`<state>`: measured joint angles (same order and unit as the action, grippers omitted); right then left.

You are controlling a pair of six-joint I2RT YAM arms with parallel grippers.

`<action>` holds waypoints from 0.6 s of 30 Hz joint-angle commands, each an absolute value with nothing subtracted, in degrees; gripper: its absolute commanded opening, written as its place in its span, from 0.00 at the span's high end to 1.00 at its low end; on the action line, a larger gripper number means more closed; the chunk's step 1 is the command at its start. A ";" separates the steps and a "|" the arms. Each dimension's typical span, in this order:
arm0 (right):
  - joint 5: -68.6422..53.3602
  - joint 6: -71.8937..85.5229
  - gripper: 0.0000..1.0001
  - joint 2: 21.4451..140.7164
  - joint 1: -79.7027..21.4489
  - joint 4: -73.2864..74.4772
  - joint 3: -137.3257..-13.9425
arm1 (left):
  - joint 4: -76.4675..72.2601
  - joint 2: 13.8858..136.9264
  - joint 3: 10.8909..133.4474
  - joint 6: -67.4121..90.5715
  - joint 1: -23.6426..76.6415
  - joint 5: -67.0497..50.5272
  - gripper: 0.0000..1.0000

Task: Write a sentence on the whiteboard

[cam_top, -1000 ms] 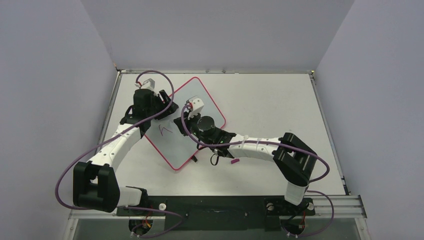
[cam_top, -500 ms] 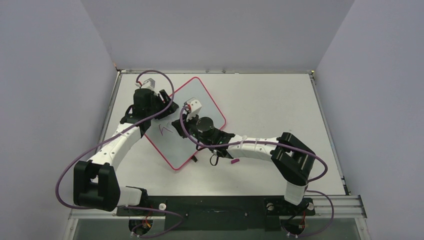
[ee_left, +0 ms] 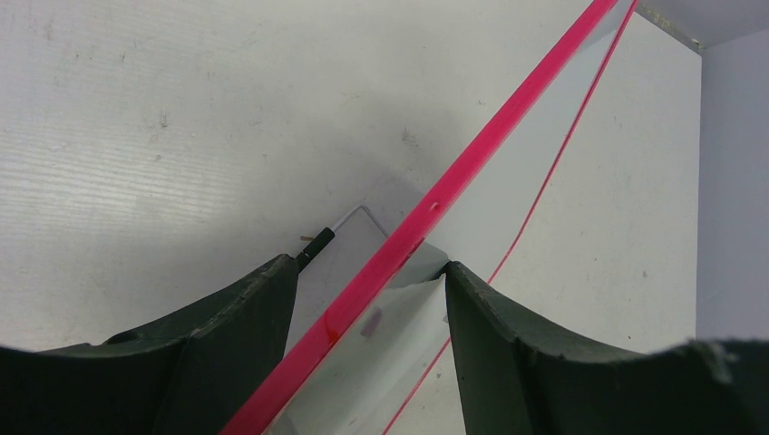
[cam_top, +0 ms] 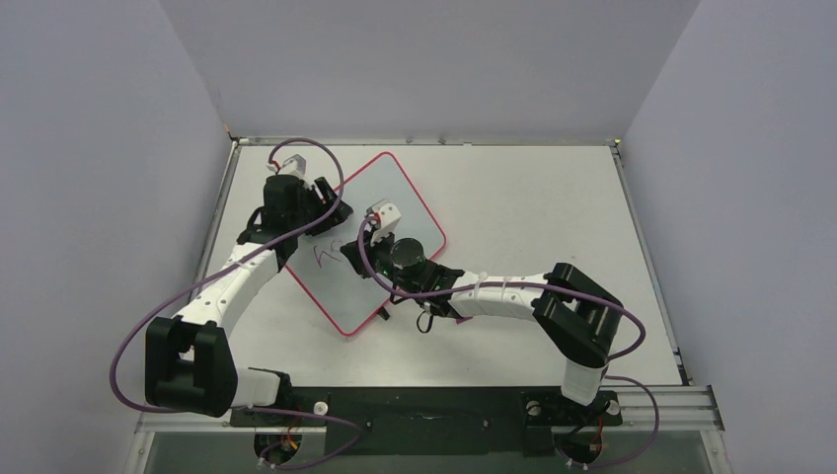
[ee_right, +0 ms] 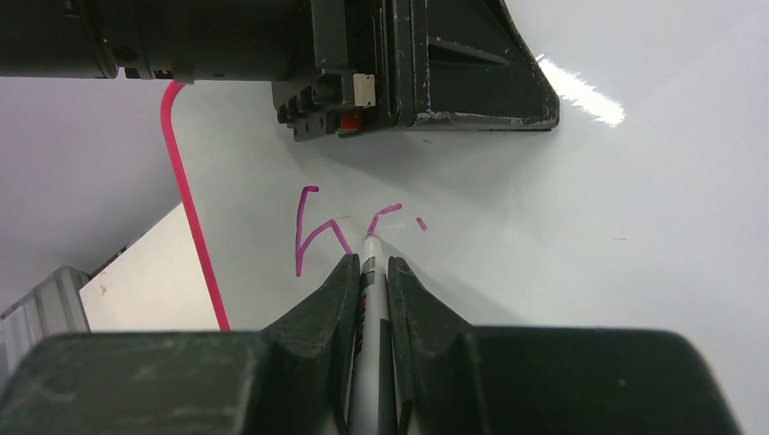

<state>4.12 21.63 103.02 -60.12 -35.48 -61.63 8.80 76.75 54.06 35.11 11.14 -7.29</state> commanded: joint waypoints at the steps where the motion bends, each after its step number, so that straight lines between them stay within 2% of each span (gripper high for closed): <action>1: 7.46 21.01 1.00 101.72 -59.71 -32.89 -60.69 | 6.91 75.78 57.10 32.48 11.47 -7.56 0.54; 18: 8.90 20.94 1.00 103.12 -58.43 -30.97 -64.92 | 6.59 75.77 56.78 32.45 11.44 -8.04 0.54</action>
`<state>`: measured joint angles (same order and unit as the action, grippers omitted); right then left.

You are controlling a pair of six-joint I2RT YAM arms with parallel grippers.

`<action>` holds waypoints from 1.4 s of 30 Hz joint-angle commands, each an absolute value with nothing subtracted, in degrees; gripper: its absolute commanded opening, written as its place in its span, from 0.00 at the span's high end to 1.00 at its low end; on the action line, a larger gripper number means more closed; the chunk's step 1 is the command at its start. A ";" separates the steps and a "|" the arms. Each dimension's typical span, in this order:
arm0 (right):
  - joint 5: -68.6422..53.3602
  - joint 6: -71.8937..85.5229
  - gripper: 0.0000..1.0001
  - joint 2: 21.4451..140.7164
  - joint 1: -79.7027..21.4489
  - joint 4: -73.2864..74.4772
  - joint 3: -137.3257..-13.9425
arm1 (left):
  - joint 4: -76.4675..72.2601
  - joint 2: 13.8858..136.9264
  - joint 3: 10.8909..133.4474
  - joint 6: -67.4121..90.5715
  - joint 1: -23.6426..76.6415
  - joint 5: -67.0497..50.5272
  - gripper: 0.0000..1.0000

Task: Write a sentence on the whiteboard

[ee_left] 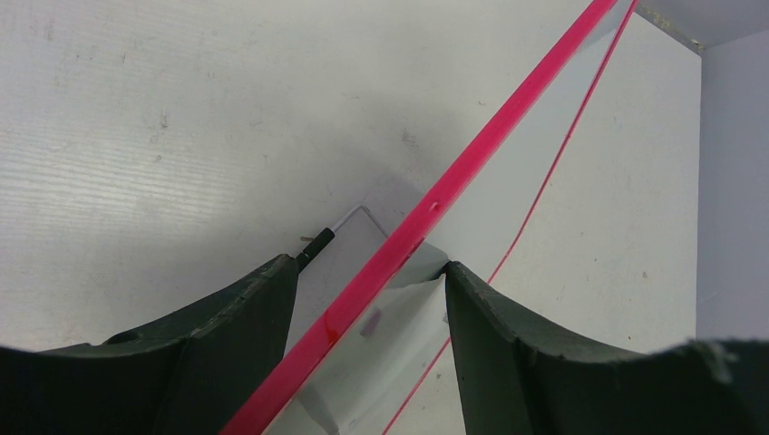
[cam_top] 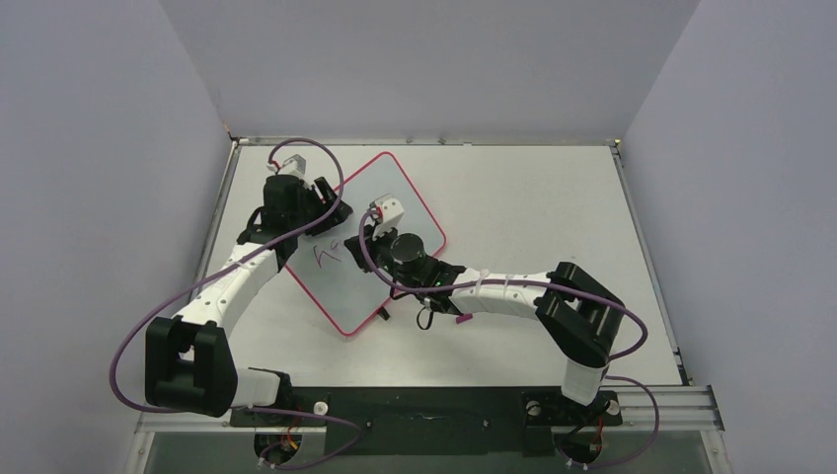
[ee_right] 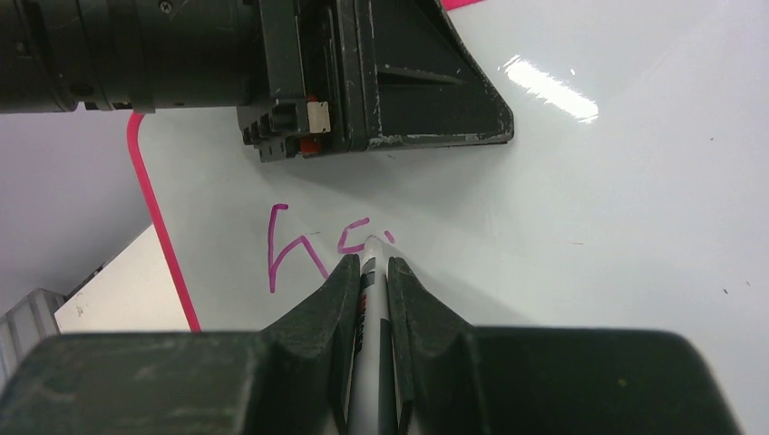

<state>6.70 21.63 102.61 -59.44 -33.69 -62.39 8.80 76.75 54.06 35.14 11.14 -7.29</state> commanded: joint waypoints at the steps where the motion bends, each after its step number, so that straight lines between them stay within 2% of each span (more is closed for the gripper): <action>1: 8.80 20.99 1.00 103.39 -58.44 -31.00 -65.21 | 6.55 75.81 56.78 32.46 11.43 -8.12 0.54; 27: 5.63 22.11 1.00 105.40 -58.89 -32.51 -67.13 | 6.04 76.24 56.81 32.78 11.47 -8.46 0.53; 39: 7.99 22.11 1.00 103.45 -58.51 -31.73 -61.74 | 6.17 76.12 57.05 32.61 11.49 -8.09 0.53; 40: 8.33 22.08 1.00 103.18 -51.01 -31.93 -61.15 | 6.22 76.07 57.04 32.61 11.46 -8.09 0.53; 42: 8.47 22.18 1.00 102.41 -57.03 -32.14 -59.38 | 6.29 76.02 57.11 32.62 11.48 -7.97 0.53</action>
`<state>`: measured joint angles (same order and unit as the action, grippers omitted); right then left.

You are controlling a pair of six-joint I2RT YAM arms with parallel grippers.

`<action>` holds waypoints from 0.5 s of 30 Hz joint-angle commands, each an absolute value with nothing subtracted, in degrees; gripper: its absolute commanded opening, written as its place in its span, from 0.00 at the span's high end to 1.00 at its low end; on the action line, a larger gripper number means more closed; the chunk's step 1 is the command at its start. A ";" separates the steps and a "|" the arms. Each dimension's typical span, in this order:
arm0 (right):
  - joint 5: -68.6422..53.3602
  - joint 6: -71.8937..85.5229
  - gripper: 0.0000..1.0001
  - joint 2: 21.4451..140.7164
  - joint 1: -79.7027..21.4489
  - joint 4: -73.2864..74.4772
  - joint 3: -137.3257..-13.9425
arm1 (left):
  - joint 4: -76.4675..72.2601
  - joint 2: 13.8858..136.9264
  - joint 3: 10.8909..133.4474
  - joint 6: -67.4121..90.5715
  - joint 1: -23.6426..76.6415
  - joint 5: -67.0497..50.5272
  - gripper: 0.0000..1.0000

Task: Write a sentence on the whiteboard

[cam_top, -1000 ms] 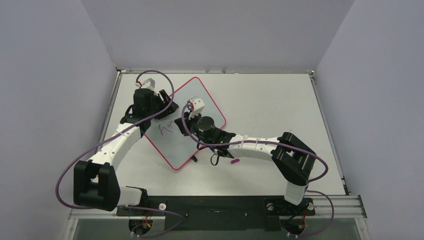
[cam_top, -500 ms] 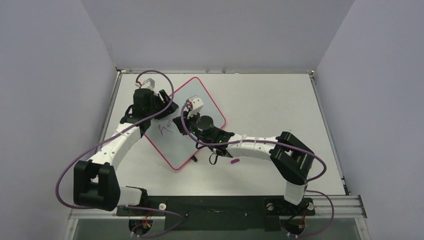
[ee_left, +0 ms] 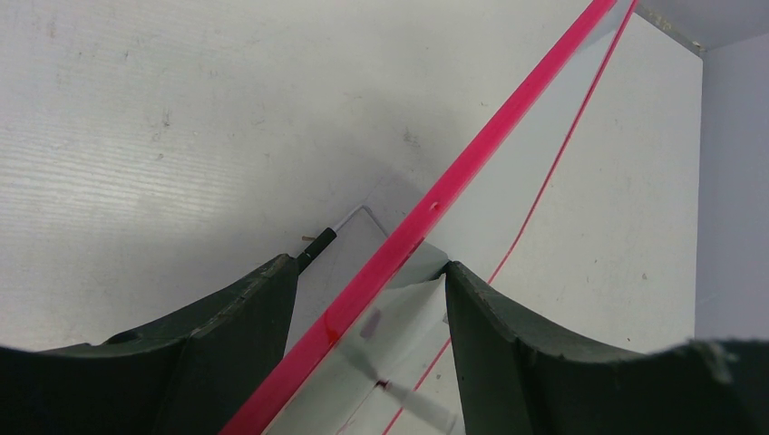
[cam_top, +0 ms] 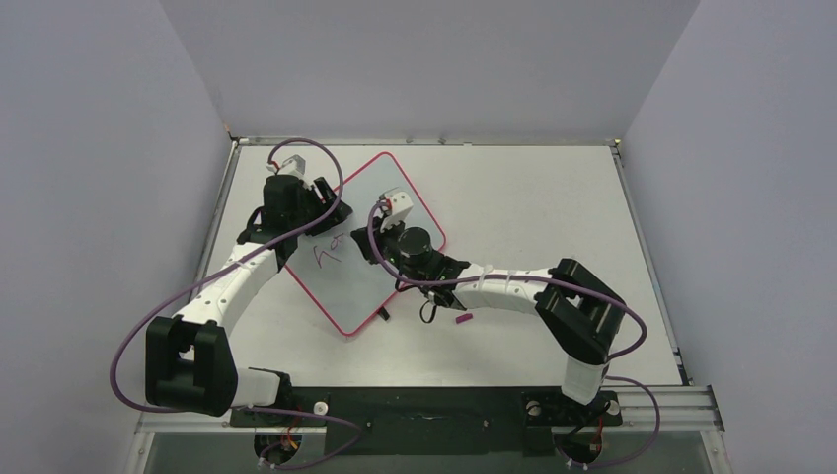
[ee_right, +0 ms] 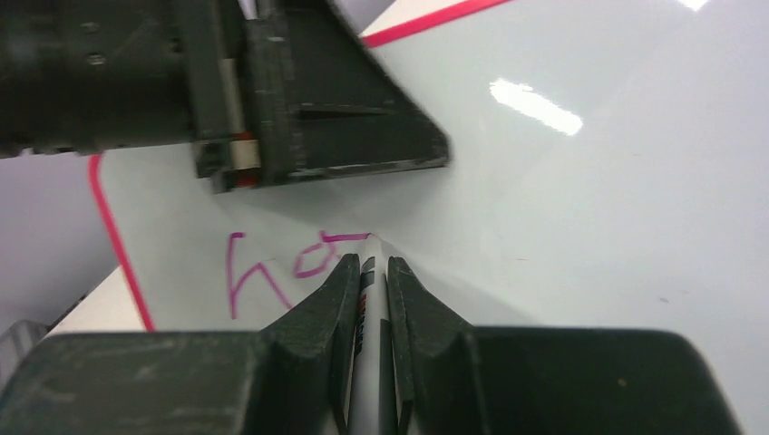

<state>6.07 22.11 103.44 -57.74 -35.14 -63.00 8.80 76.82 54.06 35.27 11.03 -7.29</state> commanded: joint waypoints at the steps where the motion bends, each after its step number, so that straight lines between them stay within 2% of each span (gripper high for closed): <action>1: 8.50 22.40 1.00 101.89 -57.43 -32.24 -58.37 | 6.31 75.93 57.08 32.61 11.40 -7.92 0.53; 15: 8.82 21.95 1.00 96.44 -58.62 -32.68 -56.17 | 6.57 75.72 57.08 32.52 11.34 -7.65 0.53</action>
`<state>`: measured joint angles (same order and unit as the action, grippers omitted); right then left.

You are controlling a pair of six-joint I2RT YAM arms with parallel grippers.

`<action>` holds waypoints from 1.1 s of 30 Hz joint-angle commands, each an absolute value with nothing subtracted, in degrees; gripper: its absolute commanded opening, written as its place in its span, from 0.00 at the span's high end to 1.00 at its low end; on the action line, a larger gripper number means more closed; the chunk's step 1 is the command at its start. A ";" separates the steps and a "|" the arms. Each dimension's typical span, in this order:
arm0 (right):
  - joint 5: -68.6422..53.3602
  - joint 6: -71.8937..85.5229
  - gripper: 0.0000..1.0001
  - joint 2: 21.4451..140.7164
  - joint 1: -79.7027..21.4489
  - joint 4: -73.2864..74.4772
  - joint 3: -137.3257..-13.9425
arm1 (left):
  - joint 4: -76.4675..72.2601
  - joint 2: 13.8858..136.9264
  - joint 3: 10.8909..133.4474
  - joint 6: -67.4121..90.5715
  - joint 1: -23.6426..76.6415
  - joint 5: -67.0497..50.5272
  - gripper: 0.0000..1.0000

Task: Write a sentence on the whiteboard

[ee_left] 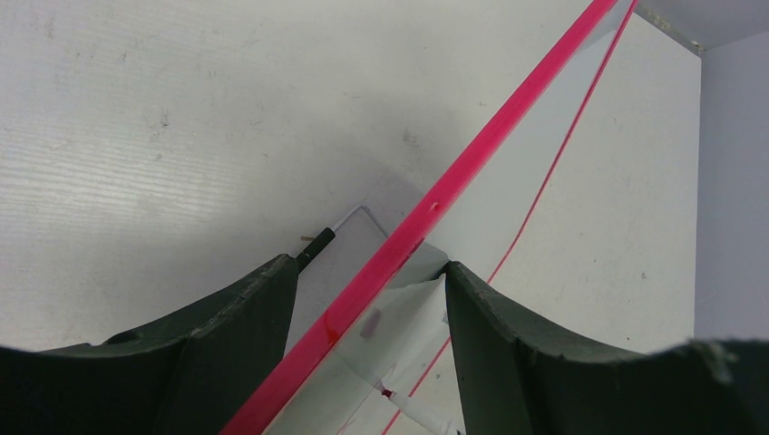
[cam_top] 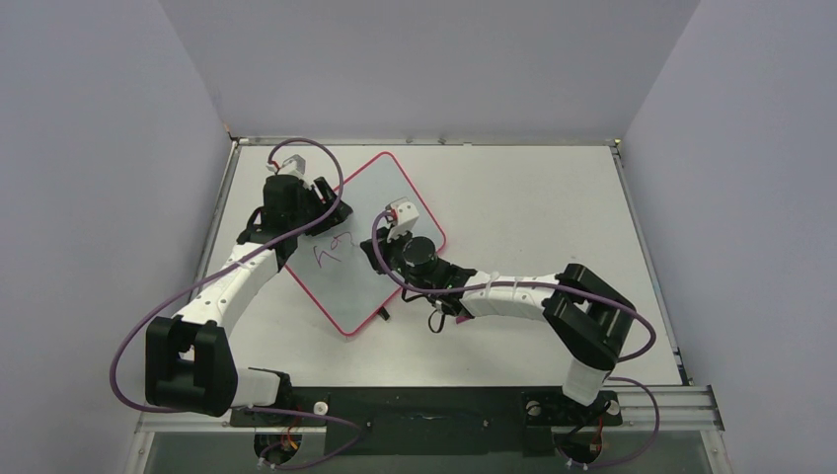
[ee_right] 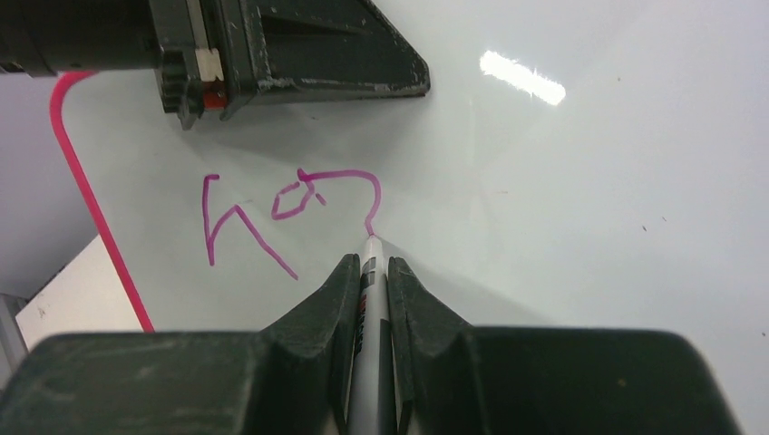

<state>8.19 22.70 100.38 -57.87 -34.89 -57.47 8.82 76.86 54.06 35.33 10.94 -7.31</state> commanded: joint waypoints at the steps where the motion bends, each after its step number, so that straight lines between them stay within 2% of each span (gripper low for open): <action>1: 8.98 21.70 1.00 95.32 -58.67 -32.60 -56.01 | 6.58 75.78 57.14 32.52 11.36 -7.71 0.53; 8: 10.35 19.97 1.00 91.80 -58.25 -31.41 -56.93 | 6.68 75.45 57.22 32.53 11.34 -7.73 0.53; 22: 9.94 20.22 1.00 100.32 -55.94 -27.02 -68.55 | 6.72 74.48 56.86 32.37 11.36 -8.09 0.53; 33: 9.71 20.81 1.00 103.95 -54.95 -25.95 -69.46 | 6.59 74.35 56.90 32.44 11.20 -8.59 0.53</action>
<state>9.61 20.34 102.65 -55.59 -26.04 -67.99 8.86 76.82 54.17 35.18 11.00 -7.35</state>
